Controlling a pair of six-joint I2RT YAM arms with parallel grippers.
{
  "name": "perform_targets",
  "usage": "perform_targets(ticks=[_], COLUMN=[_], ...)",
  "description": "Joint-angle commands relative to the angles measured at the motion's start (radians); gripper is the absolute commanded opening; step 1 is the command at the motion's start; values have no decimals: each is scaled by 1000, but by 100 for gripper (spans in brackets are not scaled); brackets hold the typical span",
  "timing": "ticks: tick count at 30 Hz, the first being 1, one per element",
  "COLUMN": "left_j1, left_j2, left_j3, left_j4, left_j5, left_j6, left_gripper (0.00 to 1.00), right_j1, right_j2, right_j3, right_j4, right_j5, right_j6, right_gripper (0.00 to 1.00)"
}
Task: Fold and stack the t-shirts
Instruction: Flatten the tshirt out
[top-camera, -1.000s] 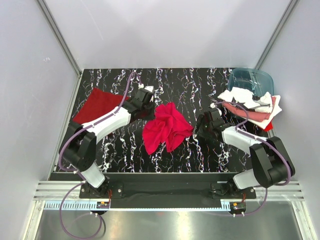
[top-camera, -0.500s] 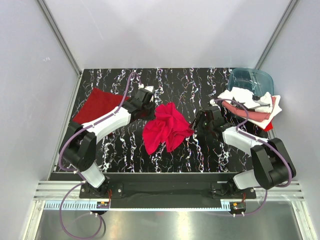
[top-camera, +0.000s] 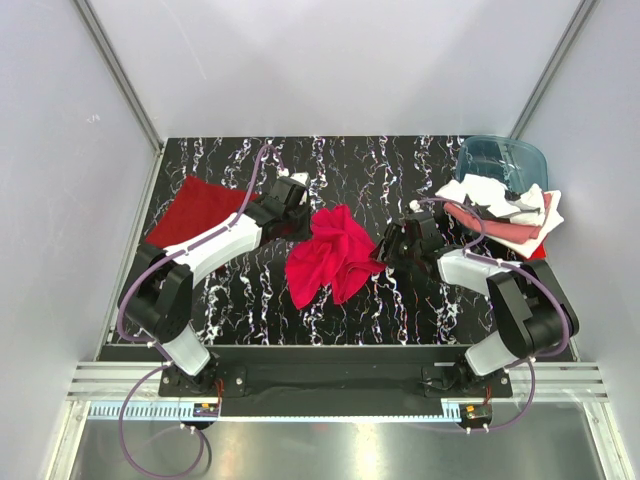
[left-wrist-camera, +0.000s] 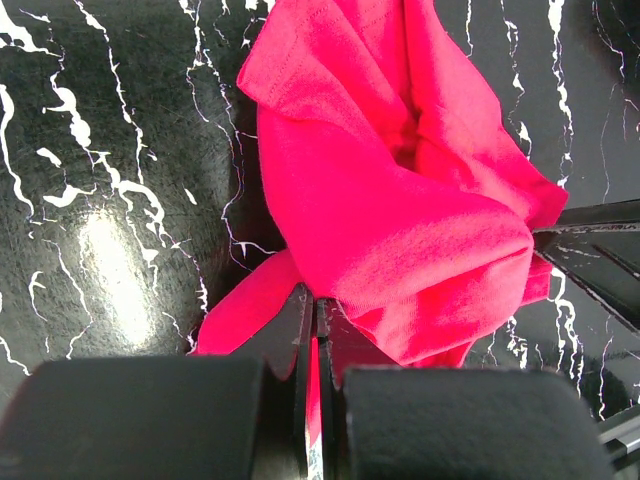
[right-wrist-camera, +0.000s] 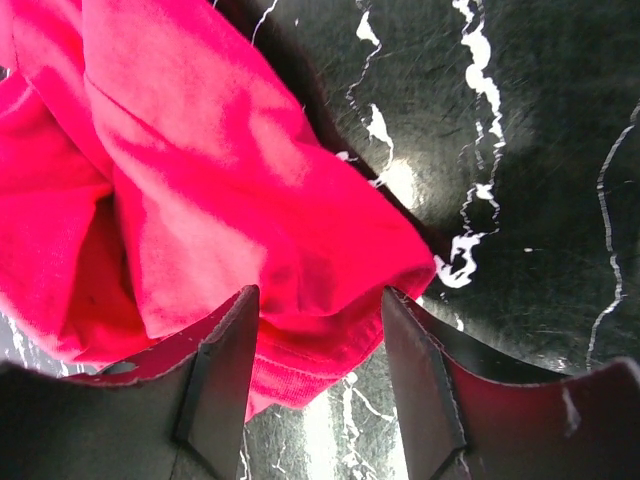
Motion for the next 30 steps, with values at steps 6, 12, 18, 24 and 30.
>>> perform_targets(ticks=[6,12,18,24,30], left_j1=[3,2,-23,-201,-242], left_j2=[-19,-45,-84,-151,-211], left_j3=[16,1,-4,35,4], left_j4=[32,37,26,-28,51], left_j5=[23,16,-32,-257,-179], left_j6=[-5,-7,-10,32,56], left_gripper=[0,0,0,9,69], right_j1=[4,4,4,2,2], right_j2=[-22,-133,-254,-240,-208], right_j3=[46,47,122,351,501], right_j4=[26,-52,-140,-236,-227], right_j5=[-20,108,158,196,115], right_j6=[-6,-15,-19,-46,-78], right_gripper=[15,0,0,0,0])
